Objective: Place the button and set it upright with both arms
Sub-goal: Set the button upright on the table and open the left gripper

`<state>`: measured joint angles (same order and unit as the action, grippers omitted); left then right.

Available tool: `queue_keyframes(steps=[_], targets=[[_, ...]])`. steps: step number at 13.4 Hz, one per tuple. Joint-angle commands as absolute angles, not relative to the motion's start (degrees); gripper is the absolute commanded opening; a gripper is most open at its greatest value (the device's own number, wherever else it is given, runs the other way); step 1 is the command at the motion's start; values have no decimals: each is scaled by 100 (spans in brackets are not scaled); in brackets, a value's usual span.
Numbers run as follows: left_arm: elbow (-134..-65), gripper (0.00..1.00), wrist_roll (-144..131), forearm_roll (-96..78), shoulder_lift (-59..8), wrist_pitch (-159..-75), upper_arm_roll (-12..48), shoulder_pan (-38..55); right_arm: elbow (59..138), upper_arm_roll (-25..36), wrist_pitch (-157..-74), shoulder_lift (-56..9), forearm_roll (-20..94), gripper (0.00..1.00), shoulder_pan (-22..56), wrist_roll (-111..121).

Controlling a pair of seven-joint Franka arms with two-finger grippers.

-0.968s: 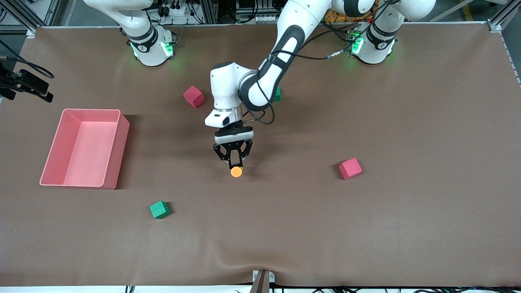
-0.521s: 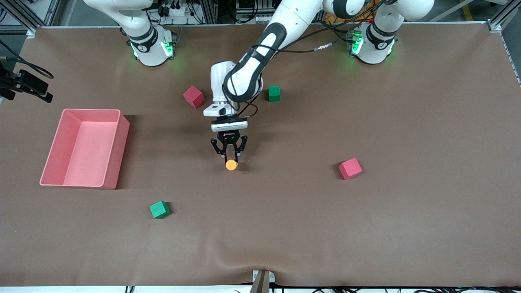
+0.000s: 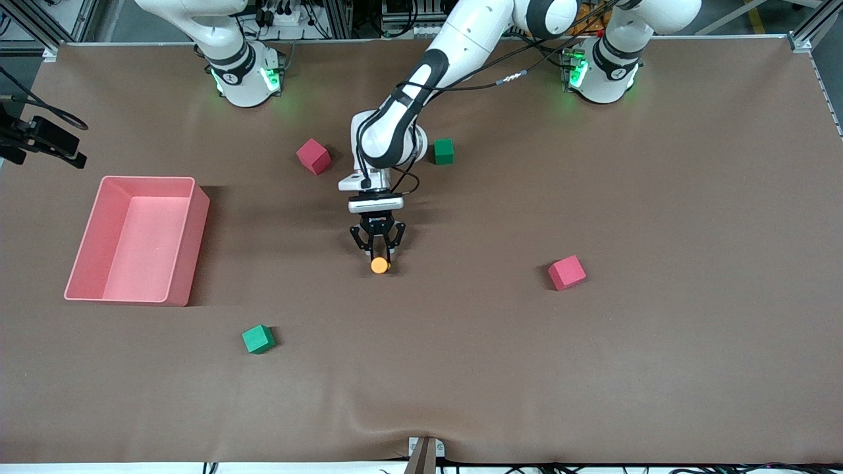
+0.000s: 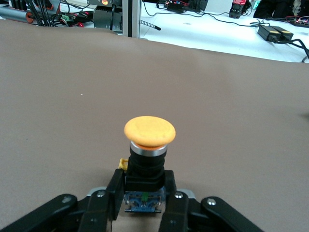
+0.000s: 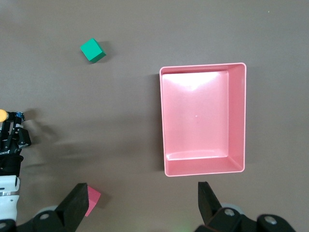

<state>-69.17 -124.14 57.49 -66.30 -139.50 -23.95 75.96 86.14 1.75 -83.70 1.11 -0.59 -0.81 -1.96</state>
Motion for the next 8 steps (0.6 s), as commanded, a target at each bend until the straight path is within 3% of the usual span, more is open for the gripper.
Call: queue_keyframes(steps=[1, 2, 3, 4, 8], targets=[[-6926, 4, -12665, 5897, -6741, -13756, -2295, 7761, 8543, 167, -8367, 88, -79, 100, -88, -264], [-6943, 35, -12674, 5897, -6741, -13746, -2224, 7778, 8543, 167, -8367, 88, -79, 100, -88, -264], [-6943, 92, -12665, 5897, -6733, -13633, -2198, 7796, 8543, 167, -8367, 79, -79, 100, -88, -264], [-6943, 100, -12648, 5828, -6706, -13597, -2128, 7796, 8543, 167, -8358, 88, -70, 100, -88, -264], [-6943, 100, -12569, 5653, -6461, -13562, -1960, 7778, 8534, 167, -8367, 88, -79, 100, -79, -264]])
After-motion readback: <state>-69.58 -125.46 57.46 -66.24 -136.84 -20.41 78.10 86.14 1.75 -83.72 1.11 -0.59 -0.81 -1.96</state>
